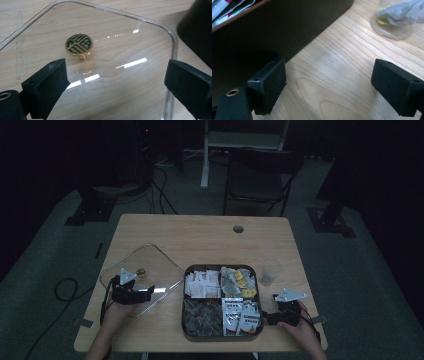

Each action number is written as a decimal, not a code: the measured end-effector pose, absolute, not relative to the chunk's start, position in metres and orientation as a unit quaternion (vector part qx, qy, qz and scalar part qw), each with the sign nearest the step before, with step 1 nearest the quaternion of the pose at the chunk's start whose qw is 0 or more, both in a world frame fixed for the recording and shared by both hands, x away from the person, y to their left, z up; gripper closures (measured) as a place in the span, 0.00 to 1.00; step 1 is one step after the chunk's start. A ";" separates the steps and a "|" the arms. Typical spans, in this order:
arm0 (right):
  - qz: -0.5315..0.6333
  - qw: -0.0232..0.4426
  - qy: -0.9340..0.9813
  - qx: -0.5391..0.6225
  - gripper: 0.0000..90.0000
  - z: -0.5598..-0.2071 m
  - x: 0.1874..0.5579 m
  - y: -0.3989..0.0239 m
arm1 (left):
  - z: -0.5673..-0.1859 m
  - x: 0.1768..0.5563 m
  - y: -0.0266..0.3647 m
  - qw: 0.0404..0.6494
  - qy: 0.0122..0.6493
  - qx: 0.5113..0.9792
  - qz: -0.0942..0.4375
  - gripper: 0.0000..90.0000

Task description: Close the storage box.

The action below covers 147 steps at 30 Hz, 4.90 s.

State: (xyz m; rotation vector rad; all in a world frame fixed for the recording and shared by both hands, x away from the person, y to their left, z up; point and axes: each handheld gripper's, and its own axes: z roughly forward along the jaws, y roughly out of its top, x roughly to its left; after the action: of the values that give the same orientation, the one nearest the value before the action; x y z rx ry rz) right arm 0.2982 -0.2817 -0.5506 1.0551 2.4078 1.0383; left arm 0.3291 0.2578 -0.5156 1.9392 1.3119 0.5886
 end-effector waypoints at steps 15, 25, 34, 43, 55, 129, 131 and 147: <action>0.363 0.157 0.841 0.369 0.13 -0.551 0.298 -0.282 | -0.521 0.364 0.265 0.333 0.543 0.736 0.231 0.15; 0.362 0.157 0.841 0.369 0.13 -0.551 0.298 -0.282 | -0.527 0.373 0.266 0.333 0.538 0.735 0.245 0.37; 0.362 0.157 0.841 0.369 0.13 -0.551 0.298 -0.282 | -0.535 0.380 0.266 0.335 0.552 0.726 0.236 0.59; 0.362 0.157 0.841 0.369 0.13 -0.551 0.298 -0.282 | -0.532 0.383 0.266 0.327 0.556 0.726 0.237 0.66; 0.362 0.157 0.842 0.369 0.13 -0.550 0.298 -0.282 | -0.520 0.375 0.270 0.326 0.553 0.730 0.237 0.66; 0.363 0.157 0.842 0.368 0.13 -0.551 0.298 -0.282 | -0.428 0.324 0.121 0.440 0.308 0.827 0.167 0.66; 0.363 0.157 0.841 0.369 0.13 -0.551 0.298 -0.282 | -0.429 0.324 0.118 0.441 0.306 0.828 0.164 0.66; 0.363 0.157 0.841 0.369 0.13 -0.551 0.298 -0.282 | -0.438 0.318 0.079 0.436 0.265 0.849 0.138 0.66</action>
State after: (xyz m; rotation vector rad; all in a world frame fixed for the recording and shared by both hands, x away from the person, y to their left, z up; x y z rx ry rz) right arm 0.2982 -0.2817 -0.5505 1.0563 2.4078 1.0384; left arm 0.3184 0.0791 -0.4380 2.1118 0.6605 0.3423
